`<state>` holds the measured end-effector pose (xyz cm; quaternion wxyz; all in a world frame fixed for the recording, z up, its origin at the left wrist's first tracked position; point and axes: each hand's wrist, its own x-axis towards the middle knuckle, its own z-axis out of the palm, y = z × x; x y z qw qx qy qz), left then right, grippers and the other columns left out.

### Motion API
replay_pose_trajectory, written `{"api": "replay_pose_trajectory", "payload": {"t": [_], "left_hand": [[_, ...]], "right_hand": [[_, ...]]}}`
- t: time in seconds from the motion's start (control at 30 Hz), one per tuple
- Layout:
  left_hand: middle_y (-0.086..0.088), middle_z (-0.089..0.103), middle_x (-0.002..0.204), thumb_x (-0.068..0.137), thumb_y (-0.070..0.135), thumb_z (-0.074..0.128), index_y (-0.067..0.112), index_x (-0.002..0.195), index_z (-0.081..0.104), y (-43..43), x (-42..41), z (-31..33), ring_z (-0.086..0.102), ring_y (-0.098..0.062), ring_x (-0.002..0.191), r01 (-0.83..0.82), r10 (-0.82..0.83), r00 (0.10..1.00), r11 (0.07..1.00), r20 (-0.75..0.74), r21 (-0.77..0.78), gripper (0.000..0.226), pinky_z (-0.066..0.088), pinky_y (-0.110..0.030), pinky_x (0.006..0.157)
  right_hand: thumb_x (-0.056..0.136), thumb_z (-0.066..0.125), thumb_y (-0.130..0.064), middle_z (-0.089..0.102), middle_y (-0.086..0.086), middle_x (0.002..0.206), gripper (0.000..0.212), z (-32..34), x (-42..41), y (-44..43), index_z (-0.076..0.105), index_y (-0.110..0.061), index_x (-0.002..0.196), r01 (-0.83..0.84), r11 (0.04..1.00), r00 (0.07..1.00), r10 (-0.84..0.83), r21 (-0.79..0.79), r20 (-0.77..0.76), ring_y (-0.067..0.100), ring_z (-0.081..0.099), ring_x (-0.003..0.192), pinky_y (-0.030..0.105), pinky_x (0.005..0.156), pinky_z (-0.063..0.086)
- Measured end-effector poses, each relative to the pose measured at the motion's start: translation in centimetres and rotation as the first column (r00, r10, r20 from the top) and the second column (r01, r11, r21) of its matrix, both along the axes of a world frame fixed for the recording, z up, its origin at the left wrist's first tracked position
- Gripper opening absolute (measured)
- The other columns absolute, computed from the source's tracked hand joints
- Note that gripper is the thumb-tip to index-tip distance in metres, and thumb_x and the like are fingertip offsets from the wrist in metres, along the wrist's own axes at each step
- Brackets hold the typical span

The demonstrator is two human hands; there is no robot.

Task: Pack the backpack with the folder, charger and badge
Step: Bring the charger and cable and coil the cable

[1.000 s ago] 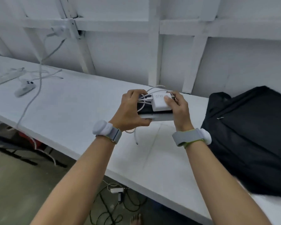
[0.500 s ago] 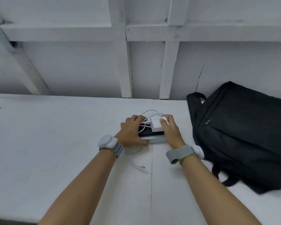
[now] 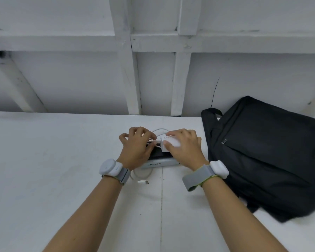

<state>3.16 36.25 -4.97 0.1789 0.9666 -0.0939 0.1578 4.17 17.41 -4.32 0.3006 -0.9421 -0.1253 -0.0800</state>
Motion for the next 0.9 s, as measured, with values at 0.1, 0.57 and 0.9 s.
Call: {"api": "replay_pose_trajectory", "payload": {"t": [0.1, 0.57, 0.9], "left_hand": [[0.012, 0.052, 0.109, 0.098, 0.038, 0.047, 0.034, 0.107, 0.058, -0.5, 0.3, 1.4, 0.04, -0.018, 0.115, -0.004, 0.004, 1.0, 1.0, 0.011, -0.005, 0.015, 0.017, -0.038, 0.088], [0.008, 0.063, 0.067, 0.083, 0.046, 0.071, 0.023, 0.086, 0.064, -1.2, -0.7, 10.7, 0.055, -0.006, 0.061, -0.016, 0.055, 0.992, 0.948, 0.115, -0.319, 0.025, 0.045, -0.025, 0.059], [0.005, 0.055, 0.058, 0.088, 0.048, 0.063, 0.021, 0.078, 0.062, -1.7, -0.8, 12.6, 0.053, -0.015, 0.057, 0.041, -0.06, 0.996, 0.96, -0.06, -0.277, 0.029, 0.042, -0.029, 0.056]], "right_hand": [[0.08, 0.056, -0.069, 0.05, -0.011, 0.132, 0.063, 1.1, 0.1, -0.6, 0.045, -0.039, 0.135, -0.121, 0.977, 0.991, 0.108, -0.173, -0.08, 0.017, 0.029, 0.128, 0.038, 0.098, 0.021], [0.07, 0.072, -0.056, 0.061, -0.004, 0.105, 0.06, 5.9, 0.1, -0.3, 0.042, -0.034, 0.118, -0.114, 0.967, 0.993, 0.104, 0.23, 0.053, 0.022, 0.056, 0.098, 0.035, 0.084, 0.044], [0.066, 0.063, -0.064, 0.062, -0.009, 0.076, 0.04, 7.2, 1.0, -0.4, 0.053, -0.027, 0.077, -0.061, 0.992, 0.995, 0.068, 0.107, -0.068, 0.019, 0.059, 0.083, 0.042, 0.086, 0.039]]}}
